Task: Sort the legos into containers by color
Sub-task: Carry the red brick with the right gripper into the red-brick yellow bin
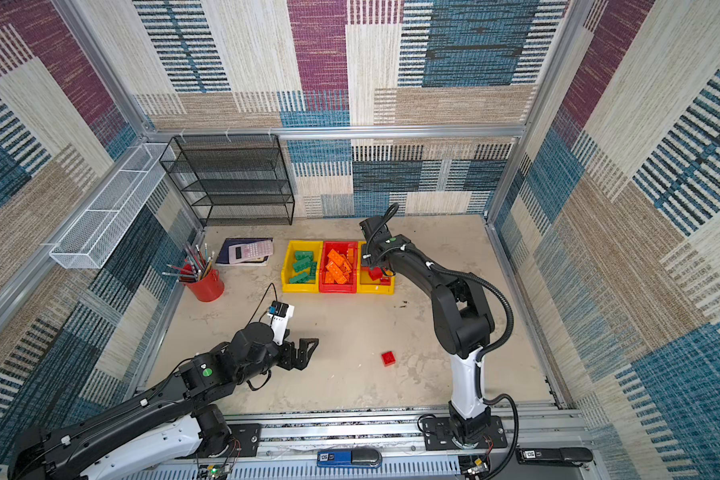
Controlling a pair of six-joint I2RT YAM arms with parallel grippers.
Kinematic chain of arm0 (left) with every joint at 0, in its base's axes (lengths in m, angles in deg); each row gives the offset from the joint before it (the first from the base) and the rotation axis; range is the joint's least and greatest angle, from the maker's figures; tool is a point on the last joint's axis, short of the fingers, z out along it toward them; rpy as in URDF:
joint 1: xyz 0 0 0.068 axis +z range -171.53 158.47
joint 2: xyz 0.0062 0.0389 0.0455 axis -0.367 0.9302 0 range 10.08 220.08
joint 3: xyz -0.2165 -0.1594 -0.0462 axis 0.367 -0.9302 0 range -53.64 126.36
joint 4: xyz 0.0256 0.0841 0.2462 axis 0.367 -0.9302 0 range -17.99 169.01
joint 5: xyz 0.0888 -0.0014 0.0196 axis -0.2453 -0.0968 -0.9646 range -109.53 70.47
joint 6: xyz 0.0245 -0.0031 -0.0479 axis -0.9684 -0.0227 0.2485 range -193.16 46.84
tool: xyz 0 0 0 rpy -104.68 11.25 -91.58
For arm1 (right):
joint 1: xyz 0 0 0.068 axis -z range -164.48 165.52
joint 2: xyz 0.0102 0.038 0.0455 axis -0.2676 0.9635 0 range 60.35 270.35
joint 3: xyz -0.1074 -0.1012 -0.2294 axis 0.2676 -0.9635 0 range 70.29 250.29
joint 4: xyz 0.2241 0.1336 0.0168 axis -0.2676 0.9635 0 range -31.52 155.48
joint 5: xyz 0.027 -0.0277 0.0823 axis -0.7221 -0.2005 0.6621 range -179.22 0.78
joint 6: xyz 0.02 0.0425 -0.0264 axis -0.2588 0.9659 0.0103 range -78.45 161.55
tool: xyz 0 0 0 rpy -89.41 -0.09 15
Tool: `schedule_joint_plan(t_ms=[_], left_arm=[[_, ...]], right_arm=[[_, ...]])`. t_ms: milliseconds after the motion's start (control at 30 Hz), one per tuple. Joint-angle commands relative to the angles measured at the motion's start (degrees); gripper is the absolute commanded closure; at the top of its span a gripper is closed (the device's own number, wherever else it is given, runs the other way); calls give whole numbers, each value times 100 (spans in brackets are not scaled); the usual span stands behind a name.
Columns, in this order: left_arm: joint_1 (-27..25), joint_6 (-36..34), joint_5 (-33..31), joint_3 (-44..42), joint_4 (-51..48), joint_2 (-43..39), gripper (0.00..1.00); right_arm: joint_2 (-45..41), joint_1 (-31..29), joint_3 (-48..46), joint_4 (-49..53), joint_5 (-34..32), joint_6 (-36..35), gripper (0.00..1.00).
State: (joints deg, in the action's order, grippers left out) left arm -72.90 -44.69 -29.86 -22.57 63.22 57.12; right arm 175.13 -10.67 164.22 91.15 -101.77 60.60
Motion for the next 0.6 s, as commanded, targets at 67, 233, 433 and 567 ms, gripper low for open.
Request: schedule_joint_plan(t_ms=[67, 233, 433, 567], left_arm=[[6, -55, -359, 58, -319, -62, 1], [13, -9, -335, 6, -350, -340, 1], [5, 251, -125, -165, -432, -758, 1], [9, 511, 76, -400, -417, -1051, 1]], right_arm=[[144, 4, 284, 60, 101, -193, 18], [-404, 2, -64, 36, 216, -166, 15], [-1506, -115, -1091, 115, 538, -61, 17], [-2417, -378, -2293, 119, 721, 187, 20]])
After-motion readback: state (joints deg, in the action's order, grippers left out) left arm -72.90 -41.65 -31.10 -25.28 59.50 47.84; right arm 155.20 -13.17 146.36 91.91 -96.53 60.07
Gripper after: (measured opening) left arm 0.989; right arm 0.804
